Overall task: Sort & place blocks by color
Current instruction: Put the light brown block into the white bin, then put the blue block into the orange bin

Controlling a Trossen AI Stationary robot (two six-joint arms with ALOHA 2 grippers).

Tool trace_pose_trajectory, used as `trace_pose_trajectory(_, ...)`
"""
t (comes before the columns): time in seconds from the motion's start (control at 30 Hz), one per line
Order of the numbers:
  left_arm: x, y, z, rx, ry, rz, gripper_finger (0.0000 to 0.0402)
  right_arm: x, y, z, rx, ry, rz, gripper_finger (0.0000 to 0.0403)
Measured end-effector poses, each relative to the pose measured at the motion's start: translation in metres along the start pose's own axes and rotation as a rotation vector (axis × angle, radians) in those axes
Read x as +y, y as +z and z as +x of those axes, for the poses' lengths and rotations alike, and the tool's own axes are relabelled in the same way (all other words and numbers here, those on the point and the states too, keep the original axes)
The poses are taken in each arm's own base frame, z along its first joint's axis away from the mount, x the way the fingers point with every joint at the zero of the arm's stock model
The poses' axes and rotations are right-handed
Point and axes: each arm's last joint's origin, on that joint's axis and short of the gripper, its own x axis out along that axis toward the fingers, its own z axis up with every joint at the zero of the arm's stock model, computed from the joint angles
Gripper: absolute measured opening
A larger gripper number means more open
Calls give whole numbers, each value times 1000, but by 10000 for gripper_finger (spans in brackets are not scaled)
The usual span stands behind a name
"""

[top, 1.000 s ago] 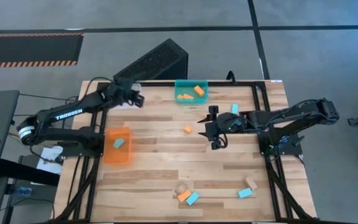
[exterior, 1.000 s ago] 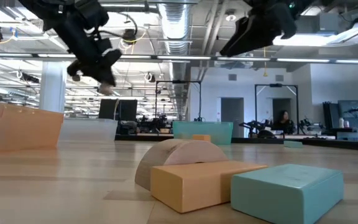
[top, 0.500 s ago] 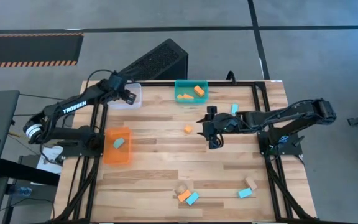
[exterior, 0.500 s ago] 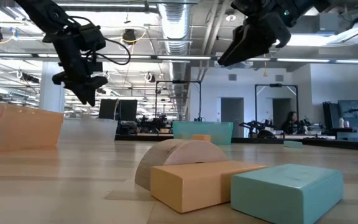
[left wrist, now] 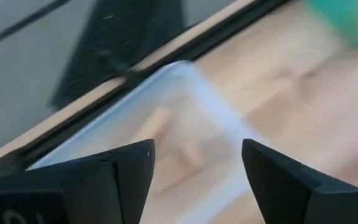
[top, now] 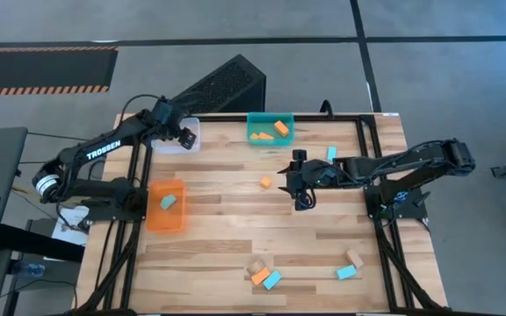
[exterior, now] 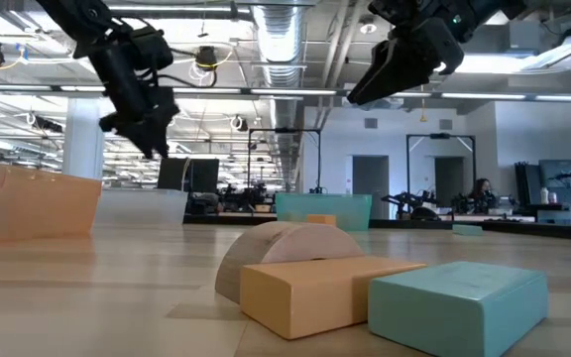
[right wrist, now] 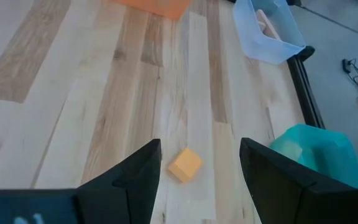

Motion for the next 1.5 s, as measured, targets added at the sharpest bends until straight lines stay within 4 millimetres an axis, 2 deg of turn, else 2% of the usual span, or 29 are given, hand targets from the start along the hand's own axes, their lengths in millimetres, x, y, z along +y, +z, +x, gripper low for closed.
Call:
trace_pose_trajectory(0.13,-23,5,-4,-59,-162,14,224,0,0,0,-2,-1,5,238)
trace_pose_trajectory(0.3,-67,1,-12,-154,-296,104,224,0,1,0,-14,-3,153,238)
trace_pose_trajectory(0.5,-119,-7,-35,-321,-459,241,224,2,2,-1,-15,6,217,238)
trace_pose_trajectory(0.7,-155,-24,-59,-410,-603,434,224,16,1,-5,17,51,303,238)
trace_pose_trajectory(0.9,-179,-47,-78,-422,-711,584,224,42,4,-12,30,128,391,238)
trace_pose_trajectory(1.03,-191,-64,-86,-470,-797,653,224,67,7,-8,15,190,370,238)
trace_pose_trajectory(1.17,-198,-85,-87,-540,-935,676,224,94,9,5,-6,245,335,238)
trace_pose_trajectory(1.27,-199,-94,-85,-557,-960,682,224,114,9,13,-29,327,291,238)
trace_pose_trajectory(1.5,-200,-97,-87,-568,-979,678,224,144,13,42,-186,477,183,237)
